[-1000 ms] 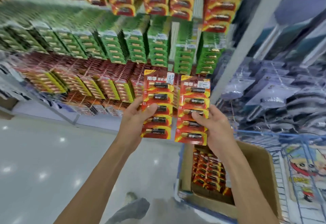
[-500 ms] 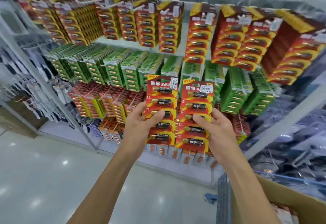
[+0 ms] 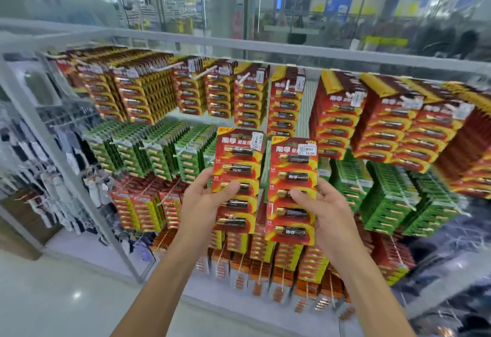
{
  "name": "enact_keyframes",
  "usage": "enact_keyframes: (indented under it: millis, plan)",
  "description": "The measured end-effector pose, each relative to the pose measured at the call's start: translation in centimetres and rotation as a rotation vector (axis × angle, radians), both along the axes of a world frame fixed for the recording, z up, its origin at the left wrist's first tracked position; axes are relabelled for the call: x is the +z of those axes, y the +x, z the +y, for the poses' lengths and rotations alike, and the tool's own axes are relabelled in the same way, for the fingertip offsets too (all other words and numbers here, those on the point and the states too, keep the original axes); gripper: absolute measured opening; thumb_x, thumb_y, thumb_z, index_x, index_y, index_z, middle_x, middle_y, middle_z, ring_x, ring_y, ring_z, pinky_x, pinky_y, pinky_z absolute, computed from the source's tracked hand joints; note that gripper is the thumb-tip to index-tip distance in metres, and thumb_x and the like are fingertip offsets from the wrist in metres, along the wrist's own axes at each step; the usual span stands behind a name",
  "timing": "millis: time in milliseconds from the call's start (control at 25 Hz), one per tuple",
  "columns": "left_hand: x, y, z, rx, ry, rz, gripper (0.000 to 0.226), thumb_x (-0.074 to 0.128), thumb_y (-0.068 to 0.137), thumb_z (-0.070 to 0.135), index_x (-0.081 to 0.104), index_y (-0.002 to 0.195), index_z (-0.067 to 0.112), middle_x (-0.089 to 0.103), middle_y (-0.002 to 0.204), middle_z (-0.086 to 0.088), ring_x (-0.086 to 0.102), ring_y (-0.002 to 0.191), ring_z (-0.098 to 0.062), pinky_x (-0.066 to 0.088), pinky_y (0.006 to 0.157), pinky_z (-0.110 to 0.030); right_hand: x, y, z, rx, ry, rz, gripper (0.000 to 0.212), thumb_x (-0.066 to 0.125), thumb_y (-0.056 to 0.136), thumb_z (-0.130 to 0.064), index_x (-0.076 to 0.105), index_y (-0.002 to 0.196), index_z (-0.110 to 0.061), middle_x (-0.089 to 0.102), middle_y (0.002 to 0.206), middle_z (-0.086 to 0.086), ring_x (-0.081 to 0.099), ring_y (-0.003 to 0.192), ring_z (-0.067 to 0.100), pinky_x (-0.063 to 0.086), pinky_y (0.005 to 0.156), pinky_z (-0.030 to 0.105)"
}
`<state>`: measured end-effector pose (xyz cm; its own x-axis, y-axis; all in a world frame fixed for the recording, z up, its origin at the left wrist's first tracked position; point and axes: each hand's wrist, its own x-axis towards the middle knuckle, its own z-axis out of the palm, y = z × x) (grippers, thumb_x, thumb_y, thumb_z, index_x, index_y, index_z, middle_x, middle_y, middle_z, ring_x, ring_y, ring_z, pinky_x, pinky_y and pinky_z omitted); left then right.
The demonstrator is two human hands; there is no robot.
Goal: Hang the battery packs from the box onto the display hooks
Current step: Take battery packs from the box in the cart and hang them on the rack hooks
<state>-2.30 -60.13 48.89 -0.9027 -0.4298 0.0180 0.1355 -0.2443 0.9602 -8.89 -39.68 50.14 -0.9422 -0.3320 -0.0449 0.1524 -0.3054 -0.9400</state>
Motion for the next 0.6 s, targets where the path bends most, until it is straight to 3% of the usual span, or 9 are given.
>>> enact_keyframes:
  millis: [160,320,480,600]
  plan:
    - [1.4,-4.5,-2.9,-0.038,-0.018,0.036,0.038,0.077,0.085,0.014,0.069,0.122,0.018,0.08,0.104,-0.005,0.079,0.092,-0.026,0.064,0.069,-0.038,1.1,-4.0,-3.6,-0.035,-0.001,0.054,0.044,0.079,0.076,-0.014,0.069,0.118,-0.013,0.08,0.107,0.007,0.078,0.093,0.027,0.063,0.073,0.042]
    - [2.2,-8.4,-5.2,-0.074,-0.082,0.086,0.038,0.077,0.086,0.015,0.067,0.123,0.018,0.08,0.108,-0.003,0.077,0.098,-0.023,0.063,0.074,-0.034,2.3,-7.2,-6.1,-0.073,-0.028,0.107,0.038,0.078,0.074,-0.014,0.07,0.111,-0.017,0.081,0.102,0.005,0.079,0.09,0.025,0.064,0.068,0.038]
    - [2.7,-11.0,-7.1,-0.109,-0.102,0.112,0.035,0.074,0.09,0.011,0.066,0.123,0.016,0.08,0.104,0.001,0.077,0.094,-0.015,0.061,0.07,-0.023,2.6,-8.9,-7.3,-0.123,-0.024,0.119,0.043,0.078,0.074,-0.015,0.069,0.116,-0.013,0.079,0.108,0.01,0.077,0.096,0.03,0.063,0.076,0.046]
    - [2.8,-12.9,-8.6,-0.125,-0.113,0.11,0.038,0.075,0.089,0.017,0.066,0.127,0.019,0.079,0.112,-0.002,0.076,0.103,-0.022,0.062,0.083,-0.039,2.9,-9.9,-8.0,-0.178,-0.018,0.135,0.04,0.079,0.074,-0.017,0.071,0.113,-0.015,0.079,0.107,0.009,0.077,0.098,0.032,0.061,0.082,0.05]
